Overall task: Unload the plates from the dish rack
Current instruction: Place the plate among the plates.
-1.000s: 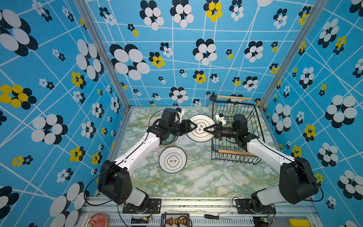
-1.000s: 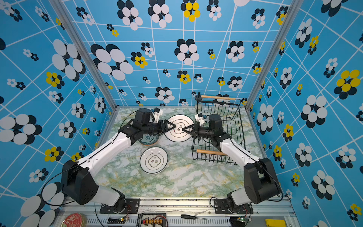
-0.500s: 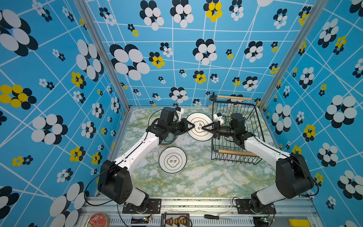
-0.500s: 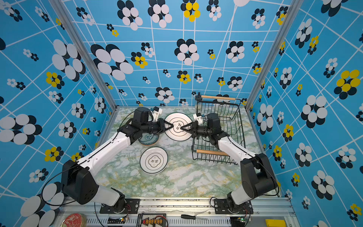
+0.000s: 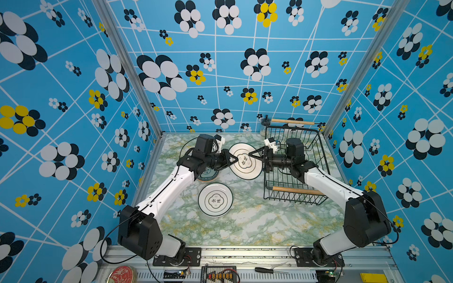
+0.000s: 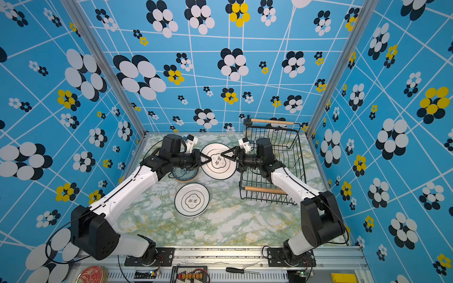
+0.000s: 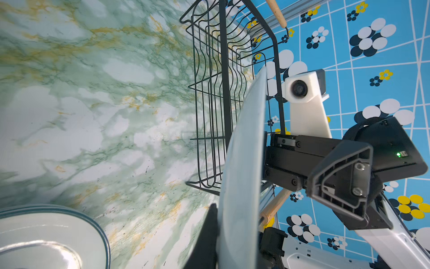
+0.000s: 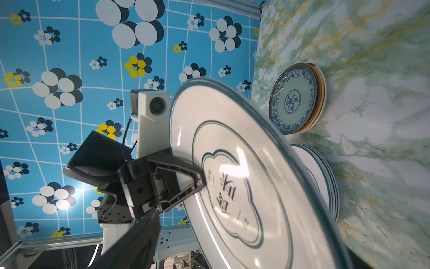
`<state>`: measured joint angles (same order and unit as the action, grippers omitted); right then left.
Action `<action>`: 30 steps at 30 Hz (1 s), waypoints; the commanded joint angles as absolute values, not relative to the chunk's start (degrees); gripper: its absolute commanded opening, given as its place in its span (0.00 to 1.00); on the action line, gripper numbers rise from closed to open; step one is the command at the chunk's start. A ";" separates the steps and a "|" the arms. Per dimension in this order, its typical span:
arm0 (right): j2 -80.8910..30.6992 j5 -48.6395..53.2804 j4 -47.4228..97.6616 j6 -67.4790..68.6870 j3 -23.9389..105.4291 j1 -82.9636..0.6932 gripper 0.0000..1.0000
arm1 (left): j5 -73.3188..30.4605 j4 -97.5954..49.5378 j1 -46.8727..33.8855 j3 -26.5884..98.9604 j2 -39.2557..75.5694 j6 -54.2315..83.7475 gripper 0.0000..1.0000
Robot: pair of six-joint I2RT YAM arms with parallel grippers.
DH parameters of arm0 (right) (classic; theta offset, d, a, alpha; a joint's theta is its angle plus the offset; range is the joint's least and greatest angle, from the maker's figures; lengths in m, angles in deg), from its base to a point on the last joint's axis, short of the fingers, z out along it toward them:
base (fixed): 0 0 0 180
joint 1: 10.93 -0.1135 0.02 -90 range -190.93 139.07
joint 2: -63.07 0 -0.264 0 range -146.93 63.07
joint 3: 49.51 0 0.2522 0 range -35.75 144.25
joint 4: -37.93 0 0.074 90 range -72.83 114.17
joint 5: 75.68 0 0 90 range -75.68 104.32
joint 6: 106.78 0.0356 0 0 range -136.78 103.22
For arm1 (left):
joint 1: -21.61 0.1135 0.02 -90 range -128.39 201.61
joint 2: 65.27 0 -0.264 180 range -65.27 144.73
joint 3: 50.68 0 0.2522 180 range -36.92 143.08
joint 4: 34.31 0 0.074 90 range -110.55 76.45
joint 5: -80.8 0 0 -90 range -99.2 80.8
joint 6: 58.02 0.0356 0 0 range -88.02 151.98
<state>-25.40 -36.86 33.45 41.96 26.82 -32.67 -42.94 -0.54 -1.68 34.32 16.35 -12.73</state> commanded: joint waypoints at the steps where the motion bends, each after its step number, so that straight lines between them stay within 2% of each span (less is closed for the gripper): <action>1: -23.51 -32.14 16.79 30.09 32.38 -32.91 0.99 | -42.00 6.19 0.13 35.20 12.23 -10.18 0.05; 7: -22.12 -20.14 -3.91 17.77 39.96 -32.91 0.99 | -41.31 14.72 5.16 35.07 6.94 -8.83 0.04; 15: -18.54 12.15 -25.03 8.42 47.18 -32.90 0.99 | -31.10 32.97 11.41 35.68 0.06 -2.70 0.03; 22: -17.09 34.30 -32.60 8.47 48.41 -32.86 0.99 | -22.86 39.49 11.87 33.10 -3.30 -2.21 0.03; 30: -17.62 38.03 -34.45 7.84 47.88 -32.85 0.99 | -21.09 39.55 11.82 26.31 -6.39 -4.27 0.03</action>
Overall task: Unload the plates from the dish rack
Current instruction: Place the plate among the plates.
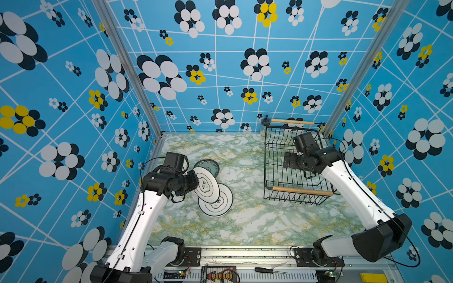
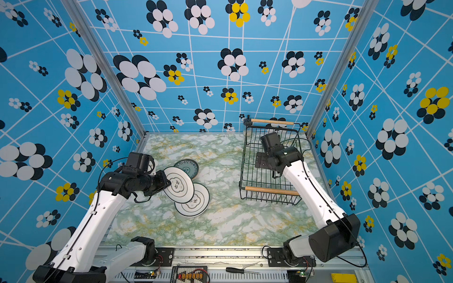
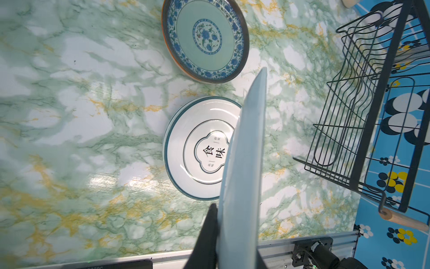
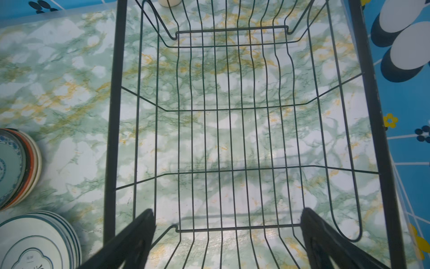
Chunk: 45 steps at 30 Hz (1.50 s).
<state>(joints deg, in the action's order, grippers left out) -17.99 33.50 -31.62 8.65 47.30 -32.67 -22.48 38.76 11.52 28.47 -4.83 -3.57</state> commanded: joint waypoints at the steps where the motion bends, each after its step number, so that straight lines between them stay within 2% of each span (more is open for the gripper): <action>1: -17.54 38.04 -34.33 7.77 47.71 -32.87 0.99 | -21.02 39.34 11.80 25.42 -6.75 -4.41 0.03; 16: -18.12 35.65 -32.96 6.29 46.08 -32.80 0.99 | -21.45 31.15 9.81 13.11 -9.10 -7.74 0.03; 30: -19.98 27.24 -30.15 4.41 44.70 -32.82 0.99 | -23.76 24.97 9.35 6.67 -9.36 -10.38 0.13; 45: -19.91 23.37 -28.57 3.70 44.08 -32.80 0.99 | -24.37 22.70 9.36 2.34 -9.06 -10.06 0.23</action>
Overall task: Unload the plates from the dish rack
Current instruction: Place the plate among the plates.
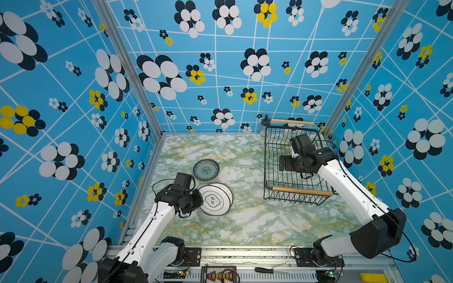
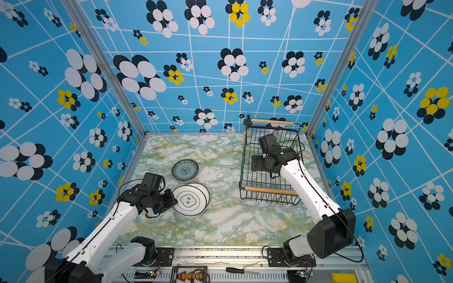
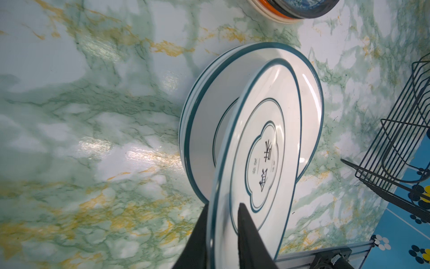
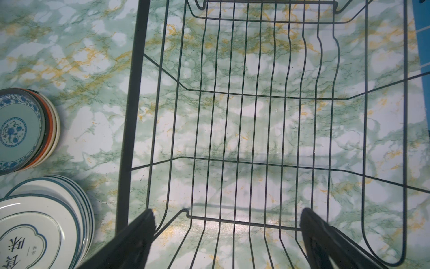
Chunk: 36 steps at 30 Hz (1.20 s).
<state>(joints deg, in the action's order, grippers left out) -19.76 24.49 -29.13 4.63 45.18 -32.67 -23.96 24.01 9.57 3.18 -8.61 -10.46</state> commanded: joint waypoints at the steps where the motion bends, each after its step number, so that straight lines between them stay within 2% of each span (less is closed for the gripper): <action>1: -19.90 23.38 -28.57 3.70 44.06 -32.82 0.99 | -24.16 22.40 9.33 2.11 -8.98 -9.96 0.23; 20: -19.64 22.76 -28.48 3.47 44.41 -32.82 0.99 | -23.84 15.88 9.58 -1.20 -4.58 -8.55 0.22; 28: -19.90 22.32 -28.53 3.27 44.41 -32.77 0.99 | -23.18 15.22 9.72 -0.92 -3.02 -8.25 0.27; 31: -19.99 22.23 -28.48 3.18 44.50 -32.78 0.99 | -22.59 15.39 9.77 -0.59 -2.44 -7.94 0.33; 36: -20.07 22.09 -28.49 3.13 44.67 -32.81 0.99 | -21.93 15.53 9.75 0.16 -0.78 -7.49 0.36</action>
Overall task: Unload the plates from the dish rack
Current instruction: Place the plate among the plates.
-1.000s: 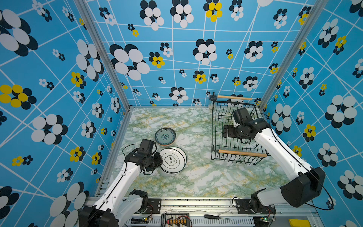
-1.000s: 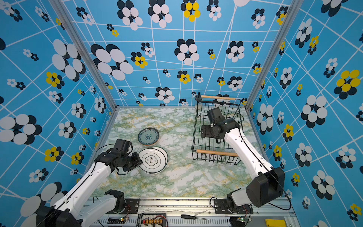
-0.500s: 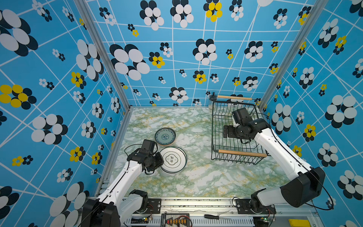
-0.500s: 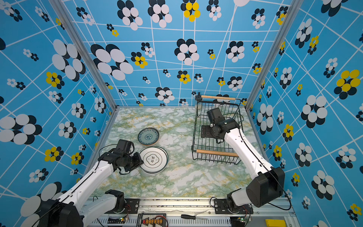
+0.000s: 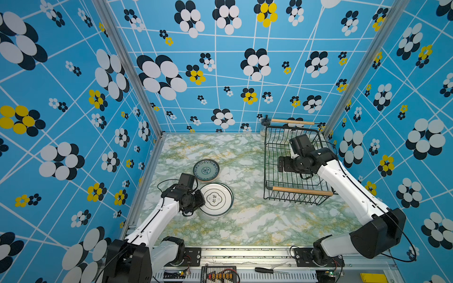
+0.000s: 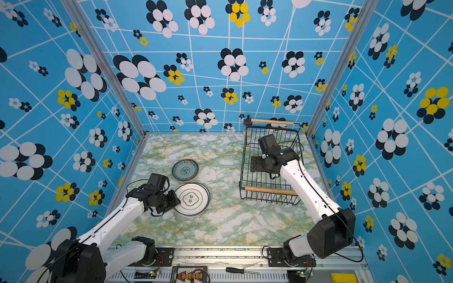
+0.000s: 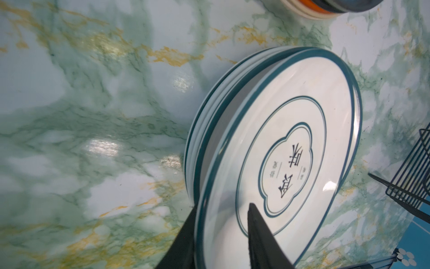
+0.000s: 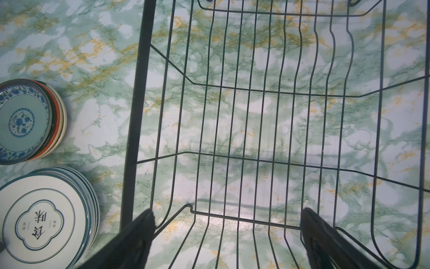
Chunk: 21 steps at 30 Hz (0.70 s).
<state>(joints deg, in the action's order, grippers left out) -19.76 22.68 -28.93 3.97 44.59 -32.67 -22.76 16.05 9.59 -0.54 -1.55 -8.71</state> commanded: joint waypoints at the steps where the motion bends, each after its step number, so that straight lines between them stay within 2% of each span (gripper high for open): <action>1: -20.00 22.10 -28.52 3.00 44.65 -32.82 0.99 | -21.88 15.40 9.76 0.28 -0.43 -7.47 0.36; 10: -20.16 22.17 -28.53 2.68 44.70 -32.82 0.99 | -21.28 15.71 9.75 1.15 1.63 -6.85 0.42; 11: -20.25 22.13 -28.48 2.64 44.67 -32.77 0.99 | -21.32 15.71 9.72 1.25 1.71 -6.84 0.48; 21: -20.69 22.22 -28.57 1.90 44.48 -32.82 0.99 | -22.43 14.91 9.24 2.60 2.68 -6.15 0.64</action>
